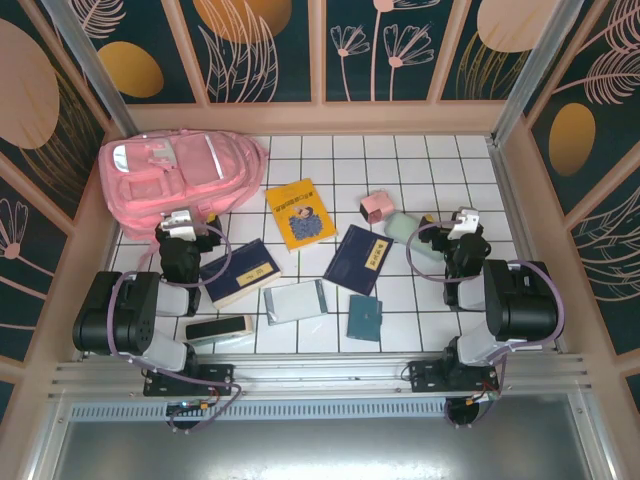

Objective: Pack the student bag
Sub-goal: Pick up the student bag from the top-left of the table.

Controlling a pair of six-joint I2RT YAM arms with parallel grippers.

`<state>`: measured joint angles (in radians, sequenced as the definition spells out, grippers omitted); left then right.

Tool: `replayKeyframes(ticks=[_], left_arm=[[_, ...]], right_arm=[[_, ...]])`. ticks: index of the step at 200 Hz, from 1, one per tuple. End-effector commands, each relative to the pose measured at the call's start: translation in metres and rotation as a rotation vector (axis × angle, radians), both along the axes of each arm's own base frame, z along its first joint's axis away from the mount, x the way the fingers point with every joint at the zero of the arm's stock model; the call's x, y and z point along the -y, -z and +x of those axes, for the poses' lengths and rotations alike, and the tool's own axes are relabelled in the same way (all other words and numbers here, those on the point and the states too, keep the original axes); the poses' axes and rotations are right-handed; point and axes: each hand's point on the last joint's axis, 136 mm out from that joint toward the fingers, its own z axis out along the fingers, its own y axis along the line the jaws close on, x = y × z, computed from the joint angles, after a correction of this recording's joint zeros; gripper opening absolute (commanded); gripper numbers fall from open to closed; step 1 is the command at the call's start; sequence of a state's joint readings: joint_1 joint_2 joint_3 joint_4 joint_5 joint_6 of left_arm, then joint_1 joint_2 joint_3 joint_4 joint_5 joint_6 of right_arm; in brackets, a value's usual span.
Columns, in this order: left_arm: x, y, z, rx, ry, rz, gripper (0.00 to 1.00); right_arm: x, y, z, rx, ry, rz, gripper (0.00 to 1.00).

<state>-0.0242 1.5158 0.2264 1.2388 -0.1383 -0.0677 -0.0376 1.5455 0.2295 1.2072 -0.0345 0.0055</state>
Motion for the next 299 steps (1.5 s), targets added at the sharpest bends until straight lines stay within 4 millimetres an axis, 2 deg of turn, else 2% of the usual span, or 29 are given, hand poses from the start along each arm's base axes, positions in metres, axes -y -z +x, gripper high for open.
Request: replayKeyframes(ticks=[1,162,188,199,214,234,251,271,281,299], left_arm=[[-0.003,-0.011,0.003,0.043,-0.011,-0.001,0.99],[-0.004,-0.011,0.002,0.046,-0.01,-0.001,0.99],[0.001,-0.025,0.0,0.054,0.012,0.009,0.99],[0.0,-0.039,-0.002,0.064,-0.005,0.015,0.99],[-0.001,-0.069,-0.005,0.099,-0.019,0.002,0.99],[0.005,-0.118,-0.007,0.173,-0.016,-0.037,0.99],[0.028,-0.155,-0.003,0.203,0.043,-0.053,0.99],[0.052,-0.19,0.003,0.201,0.104,-0.209,0.99],[0.046,-0.199,0.009,0.159,0.047,-0.295,0.99],[0.015,-0.199,0.012,0.067,-0.194,-0.443,0.99]], right_arm=[[-0.002,-0.013,0.005,0.042,-0.004,-0.004,0.99],[-0.001,-0.013,0.005,0.041,-0.004,-0.002,0.99],[-0.001,-0.012,0.004,0.042,-0.004,-0.002,0.99],[-0.003,-0.015,0.005,0.048,-0.01,-0.004,0.99],[-0.01,-0.032,0.012,0.001,-0.026,-0.03,0.99],[-0.03,-0.087,0.012,0.093,-0.062,-0.068,0.99],[-0.056,-0.133,0.003,0.216,-0.076,-0.059,0.99],[-0.093,-0.181,-0.003,0.304,-0.08,-0.04,0.99],[-0.109,-0.197,-0.005,0.301,-0.093,-0.004,0.99],[-0.111,-0.215,-0.004,0.201,-0.035,0.165,0.99]])
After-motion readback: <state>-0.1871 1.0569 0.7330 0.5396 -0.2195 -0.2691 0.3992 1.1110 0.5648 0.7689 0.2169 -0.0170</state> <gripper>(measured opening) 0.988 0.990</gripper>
